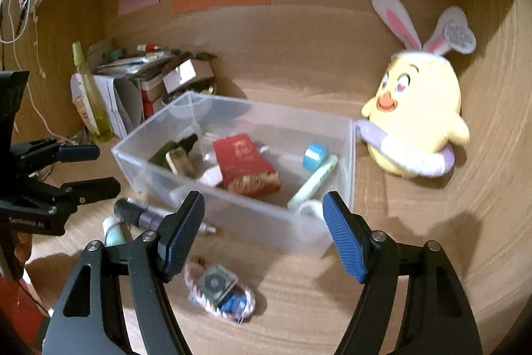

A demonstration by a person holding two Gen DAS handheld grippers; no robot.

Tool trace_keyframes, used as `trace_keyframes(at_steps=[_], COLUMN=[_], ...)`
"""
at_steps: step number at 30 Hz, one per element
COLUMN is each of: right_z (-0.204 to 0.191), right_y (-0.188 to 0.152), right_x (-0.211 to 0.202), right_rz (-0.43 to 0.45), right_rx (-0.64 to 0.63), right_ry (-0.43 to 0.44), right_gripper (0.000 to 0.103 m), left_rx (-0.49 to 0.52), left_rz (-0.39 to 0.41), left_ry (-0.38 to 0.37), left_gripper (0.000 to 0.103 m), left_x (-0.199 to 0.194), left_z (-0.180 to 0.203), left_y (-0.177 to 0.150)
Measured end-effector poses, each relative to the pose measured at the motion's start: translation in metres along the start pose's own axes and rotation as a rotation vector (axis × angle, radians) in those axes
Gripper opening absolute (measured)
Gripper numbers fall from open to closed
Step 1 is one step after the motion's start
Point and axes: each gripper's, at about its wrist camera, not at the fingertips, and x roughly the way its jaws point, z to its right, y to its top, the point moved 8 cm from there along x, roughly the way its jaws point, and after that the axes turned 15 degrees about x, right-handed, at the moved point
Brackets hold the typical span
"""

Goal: Organize objects
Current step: 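Grasp dark lipstick with left gripper while right gripper grasps printed card packet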

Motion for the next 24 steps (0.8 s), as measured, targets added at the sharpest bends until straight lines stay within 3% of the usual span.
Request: trace_keyframes(at_steps=[12,24], right_z=[0.002,0.003], right_y=[-0.043,-0.07], right_x=[0.008,0.016], right_rz=[-0.097,-0.174], right_rx=[0.001,0.045], right_ry=[0.004,0.033], right_gripper=[0.07,0.071], left_rx=[0.005,-0.037], left_rz=[-0.109,-0.146], left_ry=[-0.026,-0.093], left_gripper=[0.081,0.081], left_x=[0.011,0.047], left_z=[0.011,0.008], left_y=[-0.051,-0.038])
